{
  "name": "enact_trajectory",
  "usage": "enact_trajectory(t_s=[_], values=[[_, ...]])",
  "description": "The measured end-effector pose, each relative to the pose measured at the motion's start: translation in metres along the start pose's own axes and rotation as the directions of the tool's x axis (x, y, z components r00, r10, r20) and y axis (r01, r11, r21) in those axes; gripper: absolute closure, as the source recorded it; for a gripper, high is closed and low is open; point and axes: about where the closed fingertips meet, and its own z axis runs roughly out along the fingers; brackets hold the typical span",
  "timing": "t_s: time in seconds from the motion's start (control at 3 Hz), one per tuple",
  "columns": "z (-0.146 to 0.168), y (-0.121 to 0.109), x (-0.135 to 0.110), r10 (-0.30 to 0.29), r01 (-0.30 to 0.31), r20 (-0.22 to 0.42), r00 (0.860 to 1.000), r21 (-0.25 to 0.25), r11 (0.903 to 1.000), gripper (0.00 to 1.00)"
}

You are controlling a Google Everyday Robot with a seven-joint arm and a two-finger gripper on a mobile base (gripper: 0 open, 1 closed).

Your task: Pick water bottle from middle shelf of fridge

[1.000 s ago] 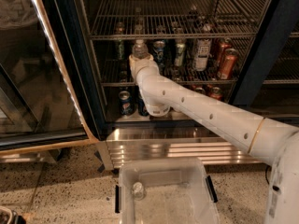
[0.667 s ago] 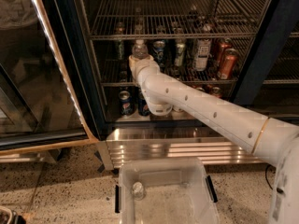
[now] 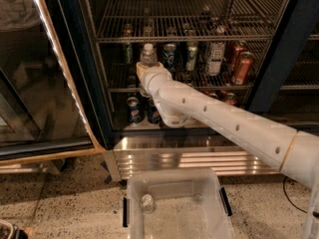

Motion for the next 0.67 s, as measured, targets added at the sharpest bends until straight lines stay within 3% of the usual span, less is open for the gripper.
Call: enact_trajectory(t_s=[0.67], values=[[-0.046, -0.004, -0.013, -0.017, 0.017, 0.007, 1.0, 0.0, 0.9998, 1.0]])
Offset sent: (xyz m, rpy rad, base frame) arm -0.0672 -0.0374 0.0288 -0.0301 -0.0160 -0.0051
